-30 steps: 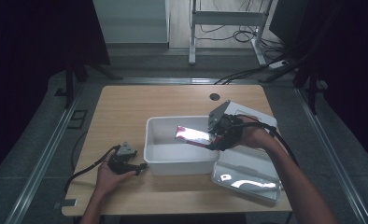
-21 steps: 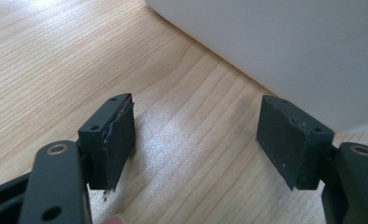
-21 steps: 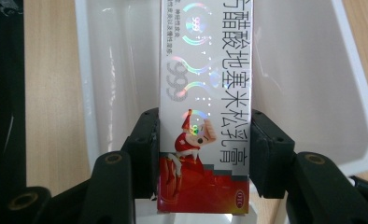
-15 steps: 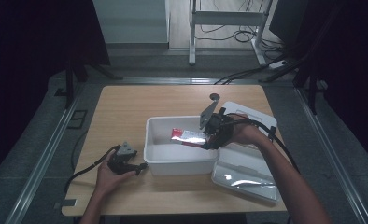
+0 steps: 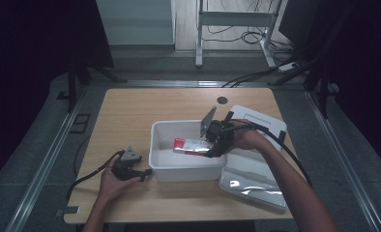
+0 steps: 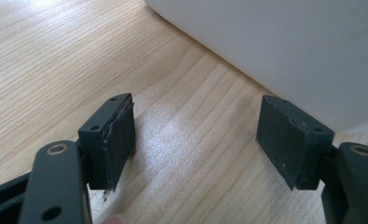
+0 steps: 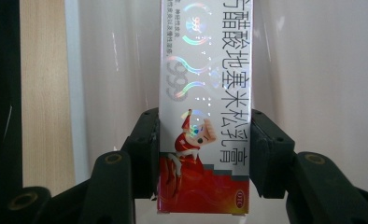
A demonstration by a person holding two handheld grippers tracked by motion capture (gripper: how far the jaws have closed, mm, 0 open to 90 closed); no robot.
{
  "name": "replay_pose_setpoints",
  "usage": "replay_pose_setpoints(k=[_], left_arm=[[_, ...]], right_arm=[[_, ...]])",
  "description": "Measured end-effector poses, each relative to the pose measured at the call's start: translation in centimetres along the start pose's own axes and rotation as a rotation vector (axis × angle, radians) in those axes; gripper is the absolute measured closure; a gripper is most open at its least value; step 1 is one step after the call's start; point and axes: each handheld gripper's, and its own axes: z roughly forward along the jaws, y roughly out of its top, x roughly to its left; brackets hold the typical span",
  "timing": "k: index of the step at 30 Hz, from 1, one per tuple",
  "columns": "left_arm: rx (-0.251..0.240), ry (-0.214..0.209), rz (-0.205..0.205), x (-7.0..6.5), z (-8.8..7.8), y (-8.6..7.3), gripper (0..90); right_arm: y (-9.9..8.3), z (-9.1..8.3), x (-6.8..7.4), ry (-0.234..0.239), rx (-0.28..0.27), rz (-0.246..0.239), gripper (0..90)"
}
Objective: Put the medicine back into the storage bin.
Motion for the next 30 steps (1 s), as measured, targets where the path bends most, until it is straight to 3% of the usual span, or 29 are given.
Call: replay_pose_setpoints(k=[17, 30], left_arm=[[0.000, 0.000, 0.001, 0.0, 0.0, 0.0, 28.1], [0.000, 0.000, 0.000, 0.0, 0.0, 0.0, 28.1]], right_arm=[[0.0, 1.6, 0.0, 0.047, 0.051, -0.035, 50.8], [-0.8, 1.6, 0.2, 0.054, 0.058, -0.028, 50.8]])
